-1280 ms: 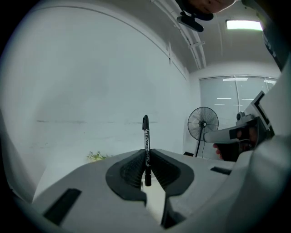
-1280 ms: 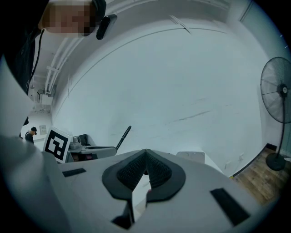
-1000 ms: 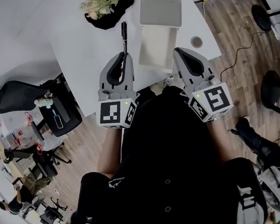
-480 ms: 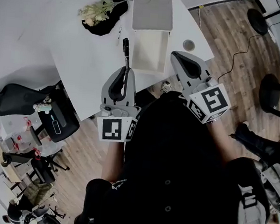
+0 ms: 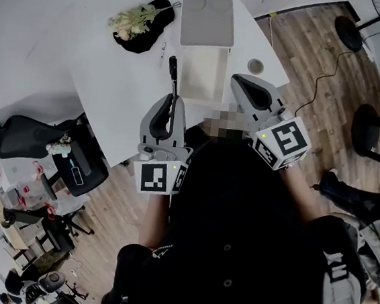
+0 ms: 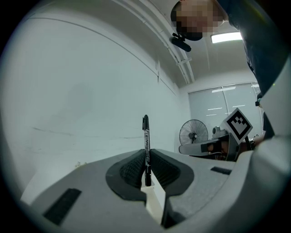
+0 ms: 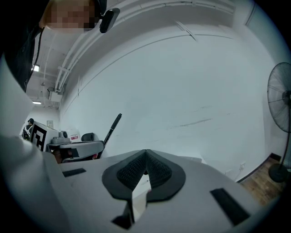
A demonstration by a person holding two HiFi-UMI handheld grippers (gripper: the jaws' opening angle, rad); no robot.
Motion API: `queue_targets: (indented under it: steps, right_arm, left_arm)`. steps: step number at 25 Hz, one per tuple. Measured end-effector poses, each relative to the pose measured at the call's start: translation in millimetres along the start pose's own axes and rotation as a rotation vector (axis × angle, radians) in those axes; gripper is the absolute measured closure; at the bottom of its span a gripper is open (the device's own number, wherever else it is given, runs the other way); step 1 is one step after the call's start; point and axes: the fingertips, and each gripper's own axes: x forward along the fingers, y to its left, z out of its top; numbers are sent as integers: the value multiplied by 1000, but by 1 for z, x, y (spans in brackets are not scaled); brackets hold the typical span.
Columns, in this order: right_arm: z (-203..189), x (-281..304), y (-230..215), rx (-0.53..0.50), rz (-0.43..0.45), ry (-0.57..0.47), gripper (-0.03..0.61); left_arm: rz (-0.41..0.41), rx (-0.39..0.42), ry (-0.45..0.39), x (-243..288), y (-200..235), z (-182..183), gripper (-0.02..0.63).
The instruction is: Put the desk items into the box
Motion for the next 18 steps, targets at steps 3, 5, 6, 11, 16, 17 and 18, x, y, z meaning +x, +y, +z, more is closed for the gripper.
queue_targets:
  steps: [3,5,6,11,16,17,18]
  right_arm:
    - [-3,3,0,3,-3,4,580]
    - [-3,5,-1,5,-9,2,580]
    - [-3,6,-1,7,-13,2,580]
    - [-5,11,-1,14,-41,9,580]
    - [-6,14,-3,27,-89,15,580]
    - [-6,14,-4,33,-103,15,580]
    - [-7,15,-6,38,-118,15,580]
  left_arm:
    - [-8,-3,14,1,2,-5,569]
    - [-17,-2,22,2,3,-8,569]
    - [-22,-1,23,4,4,-8,569]
    - [-52,4,30,12,9,-11,569]
    - [-103,-11,64,24,13,-19,569]
    - [-118,-11,70,27,14,-20,569]
    - [-133,-10,75,30,15,-22,569]
